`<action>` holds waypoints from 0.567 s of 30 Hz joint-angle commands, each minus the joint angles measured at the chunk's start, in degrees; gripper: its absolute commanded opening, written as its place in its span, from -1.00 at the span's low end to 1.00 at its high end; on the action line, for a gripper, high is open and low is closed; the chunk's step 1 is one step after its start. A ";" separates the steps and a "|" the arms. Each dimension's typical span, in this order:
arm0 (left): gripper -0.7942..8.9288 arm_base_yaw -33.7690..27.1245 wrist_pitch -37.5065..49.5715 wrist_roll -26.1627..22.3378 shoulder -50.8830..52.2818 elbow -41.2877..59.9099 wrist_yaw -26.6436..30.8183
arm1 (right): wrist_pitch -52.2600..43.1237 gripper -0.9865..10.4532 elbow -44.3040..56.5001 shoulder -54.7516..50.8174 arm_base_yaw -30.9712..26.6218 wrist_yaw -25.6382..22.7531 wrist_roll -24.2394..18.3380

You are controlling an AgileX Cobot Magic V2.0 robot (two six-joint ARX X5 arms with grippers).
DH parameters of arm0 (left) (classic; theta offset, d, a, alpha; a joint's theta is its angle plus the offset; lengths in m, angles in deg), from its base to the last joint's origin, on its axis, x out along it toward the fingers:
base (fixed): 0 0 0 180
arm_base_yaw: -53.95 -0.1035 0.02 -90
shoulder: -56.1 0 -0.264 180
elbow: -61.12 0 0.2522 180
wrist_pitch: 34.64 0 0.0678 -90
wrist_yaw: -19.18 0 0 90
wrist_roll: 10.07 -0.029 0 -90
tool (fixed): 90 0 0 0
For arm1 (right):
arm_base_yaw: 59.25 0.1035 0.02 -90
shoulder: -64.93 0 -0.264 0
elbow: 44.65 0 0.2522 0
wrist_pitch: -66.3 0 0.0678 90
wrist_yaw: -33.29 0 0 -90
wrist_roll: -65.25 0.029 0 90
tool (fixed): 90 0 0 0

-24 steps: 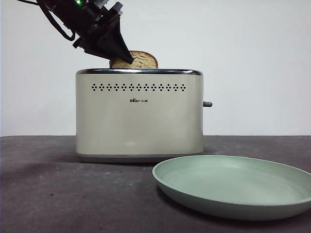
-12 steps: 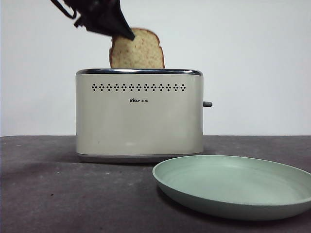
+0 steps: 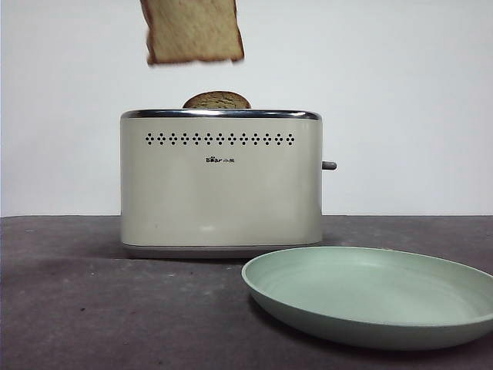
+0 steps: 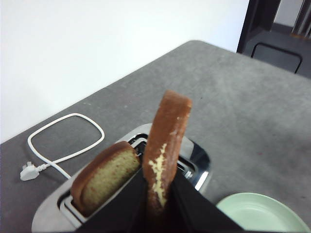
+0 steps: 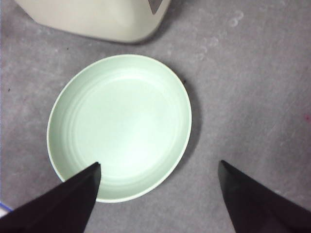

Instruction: Take the bread from the toaster,put the bread on the plate,put the plate on the table

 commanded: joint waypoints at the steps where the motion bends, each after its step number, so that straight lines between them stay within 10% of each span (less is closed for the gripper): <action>1: -0.82 0.24 -3.63 2.40 3.26 -1.77 -0.11 | -1.11 -0.16 -0.90 1.31 0.13 0.09 1.01; 17: -0.82 0.17 -20.46 2.97 22.77 6.25 0.04 | -8.57 -0.16 -0.90 16.09 1.27 0.20 1.90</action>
